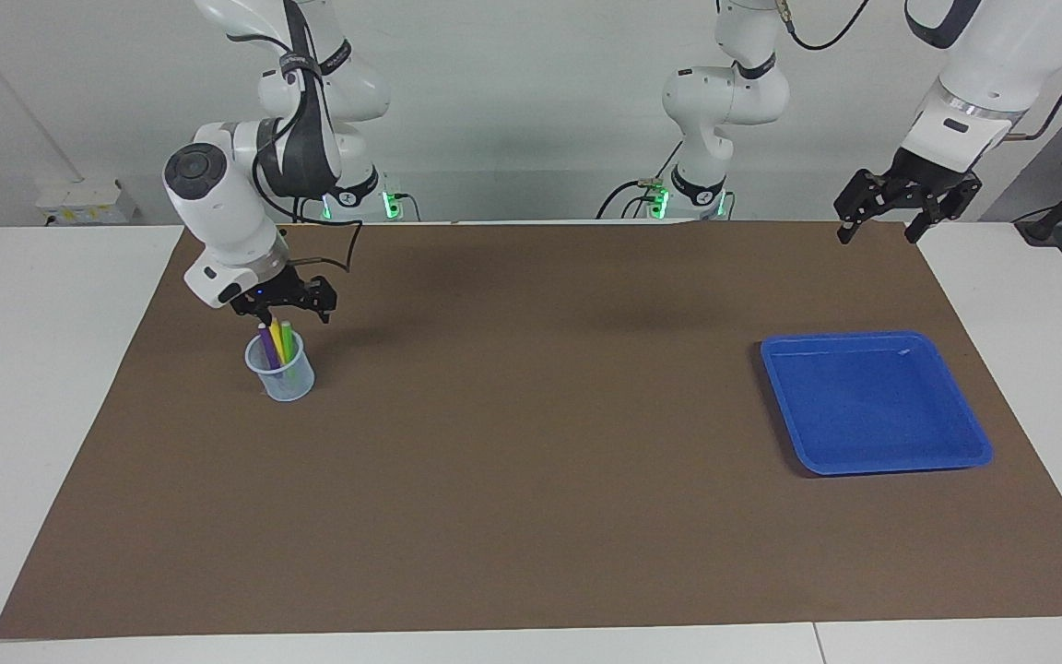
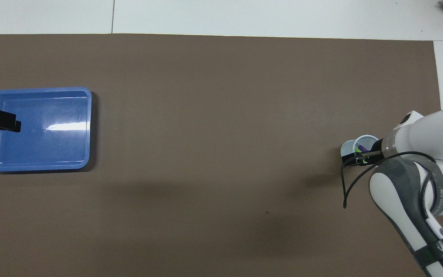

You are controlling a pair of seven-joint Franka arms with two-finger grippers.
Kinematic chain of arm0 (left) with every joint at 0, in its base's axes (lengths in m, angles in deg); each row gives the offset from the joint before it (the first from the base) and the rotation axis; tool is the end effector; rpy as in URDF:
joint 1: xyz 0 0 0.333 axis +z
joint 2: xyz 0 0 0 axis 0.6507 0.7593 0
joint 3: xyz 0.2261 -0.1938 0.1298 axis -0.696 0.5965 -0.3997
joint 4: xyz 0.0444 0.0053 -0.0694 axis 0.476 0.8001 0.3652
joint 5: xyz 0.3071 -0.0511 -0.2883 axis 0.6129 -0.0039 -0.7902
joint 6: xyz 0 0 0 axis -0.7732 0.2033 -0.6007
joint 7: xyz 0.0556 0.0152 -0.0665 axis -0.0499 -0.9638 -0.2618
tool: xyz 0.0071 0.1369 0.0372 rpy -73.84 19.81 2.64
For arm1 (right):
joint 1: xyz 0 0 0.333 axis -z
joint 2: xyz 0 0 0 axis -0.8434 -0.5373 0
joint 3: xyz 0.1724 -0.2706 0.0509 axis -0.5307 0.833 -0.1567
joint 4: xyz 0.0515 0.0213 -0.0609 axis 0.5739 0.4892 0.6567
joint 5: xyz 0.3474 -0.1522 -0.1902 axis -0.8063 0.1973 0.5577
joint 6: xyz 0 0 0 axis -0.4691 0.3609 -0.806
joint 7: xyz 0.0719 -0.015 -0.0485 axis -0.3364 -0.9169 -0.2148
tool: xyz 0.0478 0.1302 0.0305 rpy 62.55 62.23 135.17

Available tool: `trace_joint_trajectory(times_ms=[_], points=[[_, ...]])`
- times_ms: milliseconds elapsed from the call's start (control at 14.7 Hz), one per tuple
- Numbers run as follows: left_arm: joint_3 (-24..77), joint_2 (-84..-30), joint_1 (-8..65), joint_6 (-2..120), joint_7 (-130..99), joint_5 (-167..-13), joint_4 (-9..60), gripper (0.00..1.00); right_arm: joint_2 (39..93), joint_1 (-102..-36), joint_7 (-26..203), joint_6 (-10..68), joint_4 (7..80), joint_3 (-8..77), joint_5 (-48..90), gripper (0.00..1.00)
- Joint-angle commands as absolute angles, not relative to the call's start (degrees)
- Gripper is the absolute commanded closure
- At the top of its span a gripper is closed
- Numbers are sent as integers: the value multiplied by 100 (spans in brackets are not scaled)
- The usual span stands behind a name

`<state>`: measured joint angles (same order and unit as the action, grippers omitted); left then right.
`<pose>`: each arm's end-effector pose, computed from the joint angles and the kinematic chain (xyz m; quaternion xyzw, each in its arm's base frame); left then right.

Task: Right arm passes pens to left for tray arrangement
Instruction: 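Reach the right gripper down into the white cup of pens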

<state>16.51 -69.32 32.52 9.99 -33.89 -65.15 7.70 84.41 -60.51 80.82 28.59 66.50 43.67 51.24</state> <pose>0.5710 -0.0102 0.6159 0.9993 -0.0354 0.0112 0.0053 0.5306 0.0099 0.3562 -0.9986 -0.0090 0.0511 0.0029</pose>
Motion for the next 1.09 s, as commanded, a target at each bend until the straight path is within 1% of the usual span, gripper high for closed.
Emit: trace_joint_trajectory(times_ms=[0, 545, 1022], points=[[1574, -6987, 3146, 1055, -3332, -6381, 851, 0, 8441, -6102, 7917, 3069, 6741, 4352, 5119, 0], [1557, -6987, 3146, 1055, -3332, -6381, 851, 0, 8292, -6207, 7768, 2964, 6451, 4343, 5005, 0], [1557, -6987, 3146, 1055, -3332, -6381, 852, 0, 8353, -6163, 7723, 3061, 6749, 4343, 4987, 0]])
